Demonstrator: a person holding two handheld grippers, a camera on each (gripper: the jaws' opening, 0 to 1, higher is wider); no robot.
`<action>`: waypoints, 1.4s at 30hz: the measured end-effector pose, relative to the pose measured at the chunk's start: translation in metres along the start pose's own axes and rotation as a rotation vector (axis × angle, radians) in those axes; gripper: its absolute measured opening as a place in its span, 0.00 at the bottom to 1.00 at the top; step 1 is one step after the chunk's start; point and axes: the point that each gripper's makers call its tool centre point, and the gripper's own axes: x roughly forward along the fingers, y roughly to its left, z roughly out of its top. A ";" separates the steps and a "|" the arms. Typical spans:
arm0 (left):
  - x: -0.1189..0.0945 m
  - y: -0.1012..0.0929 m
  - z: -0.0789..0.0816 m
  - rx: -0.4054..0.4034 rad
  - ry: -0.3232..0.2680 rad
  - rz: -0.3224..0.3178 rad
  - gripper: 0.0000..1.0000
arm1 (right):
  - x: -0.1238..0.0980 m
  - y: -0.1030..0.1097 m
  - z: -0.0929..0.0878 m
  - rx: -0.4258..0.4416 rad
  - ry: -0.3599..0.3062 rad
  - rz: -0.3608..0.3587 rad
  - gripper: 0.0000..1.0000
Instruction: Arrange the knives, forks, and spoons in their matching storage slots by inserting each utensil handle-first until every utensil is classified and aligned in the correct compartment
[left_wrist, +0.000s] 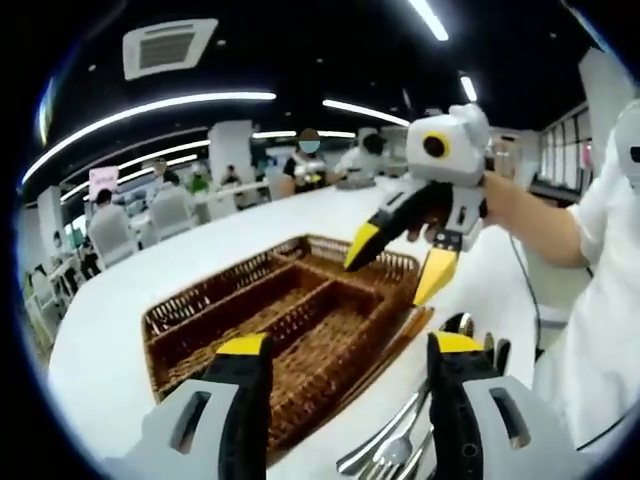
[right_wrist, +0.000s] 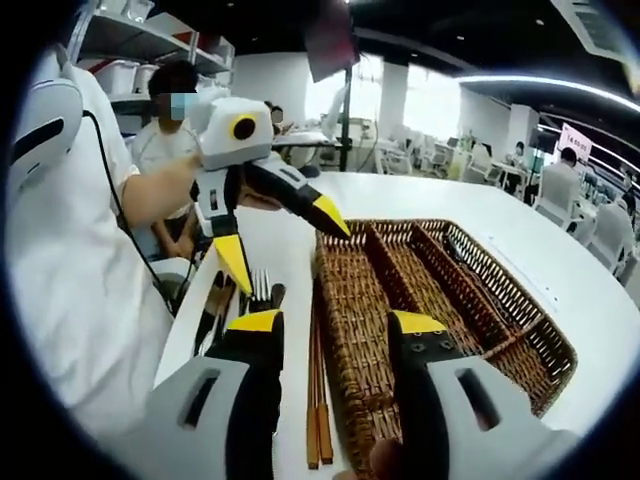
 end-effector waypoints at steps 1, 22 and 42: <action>0.000 0.000 0.000 0.000 0.000 -0.003 0.61 | 0.000 0.000 0.000 0.002 -0.002 -0.001 0.43; 0.006 -0.021 -0.019 0.088 0.097 -0.116 0.38 | -0.002 0.010 -0.013 0.044 -0.020 -0.008 0.44; 0.010 -0.034 -0.041 0.180 0.212 -0.206 0.28 | -0.005 0.016 -0.019 0.067 -0.038 -0.017 0.44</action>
